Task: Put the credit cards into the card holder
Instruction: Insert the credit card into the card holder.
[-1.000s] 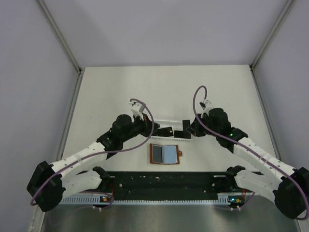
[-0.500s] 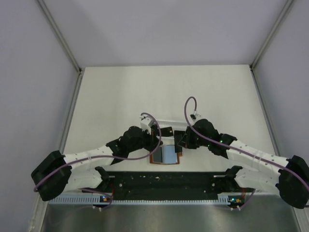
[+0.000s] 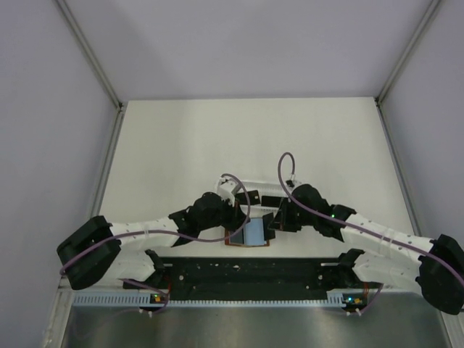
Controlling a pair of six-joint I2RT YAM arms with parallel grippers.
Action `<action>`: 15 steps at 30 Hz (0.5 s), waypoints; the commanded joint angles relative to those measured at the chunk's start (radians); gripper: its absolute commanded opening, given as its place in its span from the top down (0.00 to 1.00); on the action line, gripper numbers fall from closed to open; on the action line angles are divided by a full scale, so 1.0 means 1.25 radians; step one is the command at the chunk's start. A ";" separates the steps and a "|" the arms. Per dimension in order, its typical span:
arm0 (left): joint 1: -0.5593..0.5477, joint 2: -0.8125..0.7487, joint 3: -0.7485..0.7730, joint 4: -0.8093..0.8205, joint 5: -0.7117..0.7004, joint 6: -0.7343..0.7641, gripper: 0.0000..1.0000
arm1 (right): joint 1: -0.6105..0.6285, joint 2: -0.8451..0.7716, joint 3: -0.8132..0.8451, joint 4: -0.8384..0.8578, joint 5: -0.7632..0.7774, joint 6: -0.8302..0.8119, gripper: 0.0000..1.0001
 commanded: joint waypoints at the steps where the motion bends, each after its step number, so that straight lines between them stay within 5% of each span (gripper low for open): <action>1: -0.022 0.037 0.032 0.066 0.018 0.024 1.00 | 0.015 -0.042 -0.028 -0.022 -0.027 0.006 1.00; 15: -0.070 0.141 0.084 0.082 0.034 0.041 1.00 | 0.015 0.007 -0.037 -0.019 0.016 -0.001 1.00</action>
